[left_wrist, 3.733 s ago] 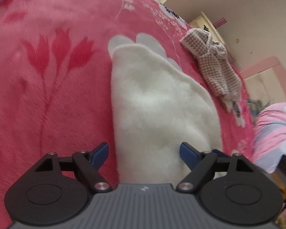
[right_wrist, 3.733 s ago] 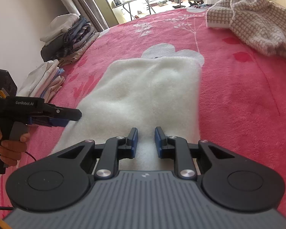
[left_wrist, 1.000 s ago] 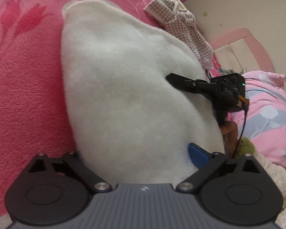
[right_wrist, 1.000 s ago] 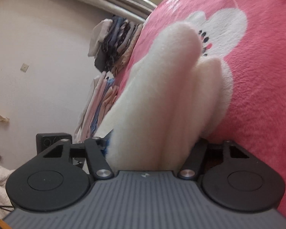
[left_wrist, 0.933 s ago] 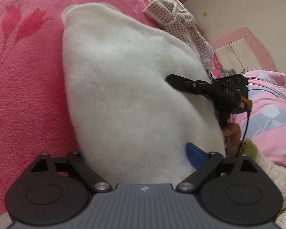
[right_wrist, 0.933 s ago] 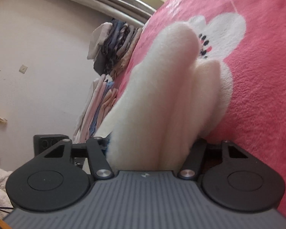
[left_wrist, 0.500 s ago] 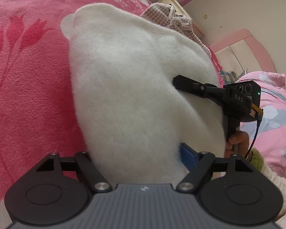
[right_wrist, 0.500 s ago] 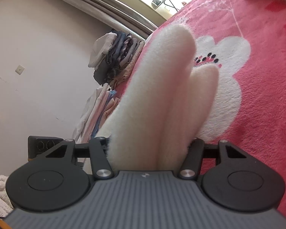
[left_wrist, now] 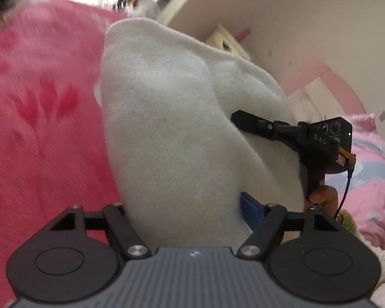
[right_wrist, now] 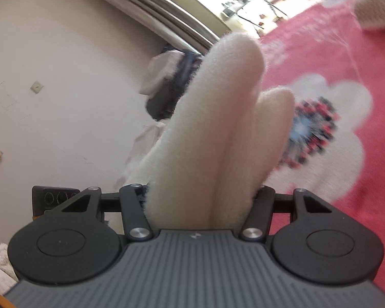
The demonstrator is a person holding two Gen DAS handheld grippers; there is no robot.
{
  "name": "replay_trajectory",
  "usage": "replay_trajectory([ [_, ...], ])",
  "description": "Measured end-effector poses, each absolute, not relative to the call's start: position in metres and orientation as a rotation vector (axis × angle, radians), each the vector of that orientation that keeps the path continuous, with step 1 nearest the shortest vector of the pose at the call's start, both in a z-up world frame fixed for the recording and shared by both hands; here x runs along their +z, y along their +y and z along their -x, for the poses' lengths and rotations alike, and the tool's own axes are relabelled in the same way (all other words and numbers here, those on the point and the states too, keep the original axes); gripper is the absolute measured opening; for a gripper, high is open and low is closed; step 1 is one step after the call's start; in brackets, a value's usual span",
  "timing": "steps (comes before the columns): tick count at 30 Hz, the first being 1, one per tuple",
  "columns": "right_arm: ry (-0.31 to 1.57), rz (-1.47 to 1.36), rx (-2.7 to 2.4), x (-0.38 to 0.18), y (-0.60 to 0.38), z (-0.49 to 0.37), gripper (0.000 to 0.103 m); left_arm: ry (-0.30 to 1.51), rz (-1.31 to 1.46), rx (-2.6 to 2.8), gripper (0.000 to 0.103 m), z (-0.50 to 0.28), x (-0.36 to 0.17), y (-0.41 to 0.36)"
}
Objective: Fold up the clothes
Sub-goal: 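Lift the folded sweater off the bedspread with both tools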
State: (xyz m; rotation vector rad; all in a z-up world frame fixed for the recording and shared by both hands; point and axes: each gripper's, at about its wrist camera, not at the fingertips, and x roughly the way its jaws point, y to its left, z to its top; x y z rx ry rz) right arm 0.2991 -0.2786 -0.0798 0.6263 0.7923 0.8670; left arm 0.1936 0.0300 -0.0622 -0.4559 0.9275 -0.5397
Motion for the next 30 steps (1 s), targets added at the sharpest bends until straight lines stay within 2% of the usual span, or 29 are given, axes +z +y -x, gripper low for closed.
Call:
replay_trajectory([
  [8,0.726,-0.59,0.999,0.007,-0.176,-0.329,0.054,0.717,0.508,-0.309,0.075,-0.162,0.02,0.115],
  [14,0.772,-0.679,1.105,0.049,-0.065,-0.366,0.054,0.552,0.555,-0.091,0.075,-0.13,0.069,0.216],
  [20,0.93,-0.842,1.177,0.056,0.029,-0.388,0.054,0.515,0.586,0.035,0.075,-0.112,0.085,0.299],
  [23,0.97,-0.883,1.181,0.053,0.066,-0.385,0.054,0.532,0.604,0.063,0.075,-0.128,0.081,0.325],
  [30,1.12,-1.053,1.06,0.015,0.106,-0.381,0.054,0.633,0.627,0.036,0.075,-0.153,0.071,0.4],
])
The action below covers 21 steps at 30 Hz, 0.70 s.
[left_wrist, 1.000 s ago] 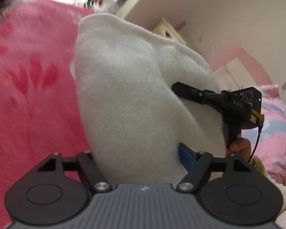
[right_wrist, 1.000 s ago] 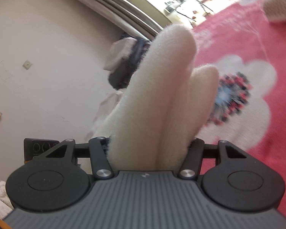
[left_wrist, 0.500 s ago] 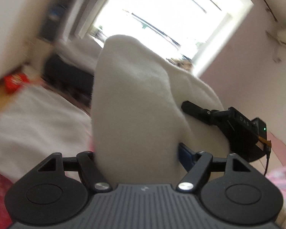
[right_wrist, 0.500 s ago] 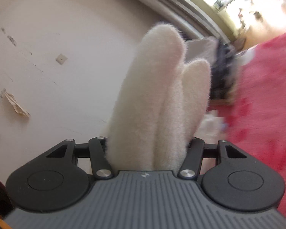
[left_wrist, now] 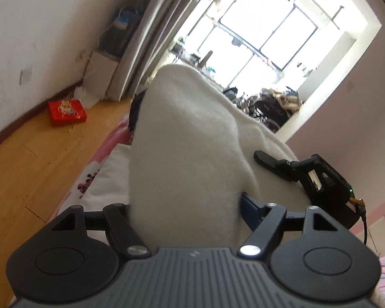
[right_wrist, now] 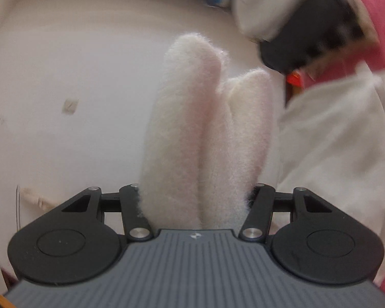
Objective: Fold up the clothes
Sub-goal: 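Lift the folded sweater off the bedspread with both tools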
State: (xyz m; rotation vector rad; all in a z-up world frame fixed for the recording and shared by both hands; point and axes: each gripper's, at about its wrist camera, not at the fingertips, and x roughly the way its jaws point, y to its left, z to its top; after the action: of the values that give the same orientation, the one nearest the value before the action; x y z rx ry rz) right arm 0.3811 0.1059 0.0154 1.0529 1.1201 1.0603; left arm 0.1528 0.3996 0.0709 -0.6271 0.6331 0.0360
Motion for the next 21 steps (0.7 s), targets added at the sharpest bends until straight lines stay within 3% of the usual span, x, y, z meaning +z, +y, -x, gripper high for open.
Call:
replay_trajectory([
  [9,1.287,-1.062,0.856,-0.082,0.137,-0.392,0.054,0.852,0.684,0.054,0.076,-0.199,-0.046,0.45],
  [11,1.327,-1.045,0.839,-0.109,0.138,-0.399,0.053,0.828,0.698,0.039,0.077,-0.196,-0.054,0.453],
  [21,1.152,-0.855,0.991,-0.074,0.139,-0.399,0.055,0.759,0.658,0.019,0.078,-0.211,-0.059,0.454],
])
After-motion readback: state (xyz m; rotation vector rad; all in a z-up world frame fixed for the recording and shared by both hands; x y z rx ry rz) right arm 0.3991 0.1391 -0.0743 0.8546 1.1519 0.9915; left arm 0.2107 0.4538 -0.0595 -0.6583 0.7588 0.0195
